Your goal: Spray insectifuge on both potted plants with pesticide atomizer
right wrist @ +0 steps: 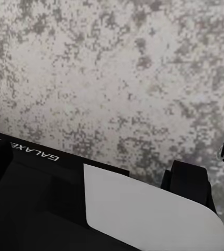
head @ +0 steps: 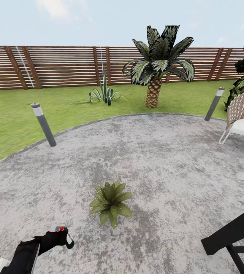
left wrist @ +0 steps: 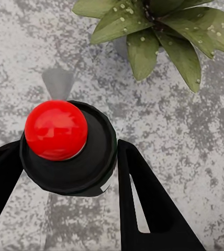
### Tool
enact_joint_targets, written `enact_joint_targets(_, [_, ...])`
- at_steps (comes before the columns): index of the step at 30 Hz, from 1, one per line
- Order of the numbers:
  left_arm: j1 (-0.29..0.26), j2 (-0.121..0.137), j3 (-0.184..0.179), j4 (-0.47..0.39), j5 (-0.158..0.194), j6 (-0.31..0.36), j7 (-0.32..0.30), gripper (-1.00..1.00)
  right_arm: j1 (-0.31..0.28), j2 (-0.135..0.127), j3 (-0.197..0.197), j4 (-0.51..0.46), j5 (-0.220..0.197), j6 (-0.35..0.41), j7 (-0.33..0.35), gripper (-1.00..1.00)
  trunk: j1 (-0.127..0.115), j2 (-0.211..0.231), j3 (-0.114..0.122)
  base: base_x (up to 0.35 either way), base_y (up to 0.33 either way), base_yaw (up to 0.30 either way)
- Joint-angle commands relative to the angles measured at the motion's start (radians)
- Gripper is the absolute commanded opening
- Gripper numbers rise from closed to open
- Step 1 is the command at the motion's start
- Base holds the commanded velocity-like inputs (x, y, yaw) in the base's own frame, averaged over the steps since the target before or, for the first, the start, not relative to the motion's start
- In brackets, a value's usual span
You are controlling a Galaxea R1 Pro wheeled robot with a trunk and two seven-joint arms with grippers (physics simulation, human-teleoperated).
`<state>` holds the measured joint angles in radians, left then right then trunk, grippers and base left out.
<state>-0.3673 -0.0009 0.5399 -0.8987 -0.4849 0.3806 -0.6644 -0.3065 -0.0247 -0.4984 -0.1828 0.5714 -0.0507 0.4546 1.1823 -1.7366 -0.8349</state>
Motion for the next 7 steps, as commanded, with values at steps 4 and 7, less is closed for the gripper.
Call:
enact_joint_targets(4, [-0.001,-0.001,0.003,-0.002,-0.004,0.006,-0.007,-1.0,0.0,0.0,-0.008,0.0,0.011,-0.004,0.004,1.0,0.0,0.0,-0.001,0.0,0.0,0.0])
enact_joint_targets(7, [-0.001,-0.001,0.003,-0.002,-0.004,0.007,-0.007,-1.0,0.0,0.0,-0.009,0.0,0.011,-0.004,0.004,1.0,0.0,0.0,-0.001,0.0,0.0,0.0])
